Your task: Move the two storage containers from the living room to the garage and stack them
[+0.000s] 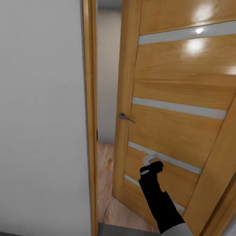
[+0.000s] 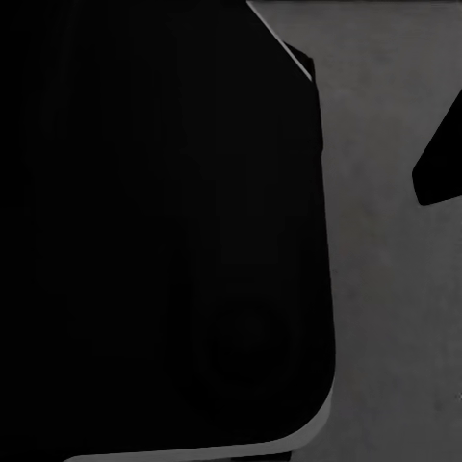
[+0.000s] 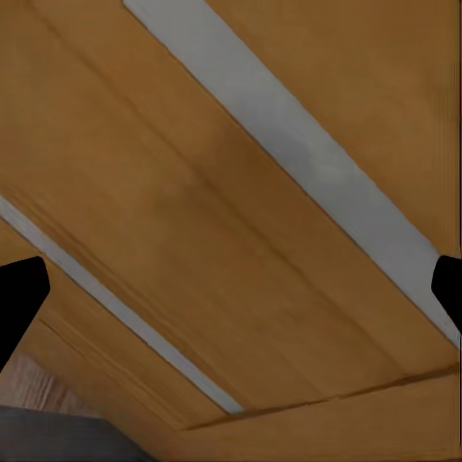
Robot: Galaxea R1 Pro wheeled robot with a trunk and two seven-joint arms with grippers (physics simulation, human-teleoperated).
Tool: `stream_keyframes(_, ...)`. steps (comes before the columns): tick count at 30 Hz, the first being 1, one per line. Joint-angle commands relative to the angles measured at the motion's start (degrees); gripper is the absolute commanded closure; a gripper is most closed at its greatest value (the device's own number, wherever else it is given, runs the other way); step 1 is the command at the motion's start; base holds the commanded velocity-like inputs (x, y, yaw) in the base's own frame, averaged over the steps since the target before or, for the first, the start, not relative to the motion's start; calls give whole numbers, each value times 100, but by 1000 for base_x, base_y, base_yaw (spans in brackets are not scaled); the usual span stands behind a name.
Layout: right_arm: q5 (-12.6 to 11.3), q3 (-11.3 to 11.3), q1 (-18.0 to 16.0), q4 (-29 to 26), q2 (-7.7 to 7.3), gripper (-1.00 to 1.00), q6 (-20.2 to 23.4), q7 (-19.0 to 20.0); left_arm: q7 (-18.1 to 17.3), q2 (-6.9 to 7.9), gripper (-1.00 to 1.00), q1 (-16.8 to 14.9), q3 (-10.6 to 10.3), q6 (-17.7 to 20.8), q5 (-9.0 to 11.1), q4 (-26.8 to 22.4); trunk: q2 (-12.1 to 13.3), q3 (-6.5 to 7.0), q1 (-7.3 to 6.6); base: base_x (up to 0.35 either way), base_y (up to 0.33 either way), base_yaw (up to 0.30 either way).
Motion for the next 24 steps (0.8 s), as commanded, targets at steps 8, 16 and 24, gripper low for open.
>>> stream_keyframes(8,-17,12,0,6,-1,-100,29,-33,-11,0,-100,-2,2,5,-3,-1,-3,-5,-4,-299,85,0)
stream_keyframes(16,-30,12,14,0,-1,-100,26,-15,-12,0,-100,-2,2,5,4,-1,-3,-5,-4,-47,8,0)
stream_keyframes(24,-201,19,31,-34,-8,-100,-137,18,-12,0,-100,-2,2,5,-3,-1,-3,-5,-4,-3,1,0)
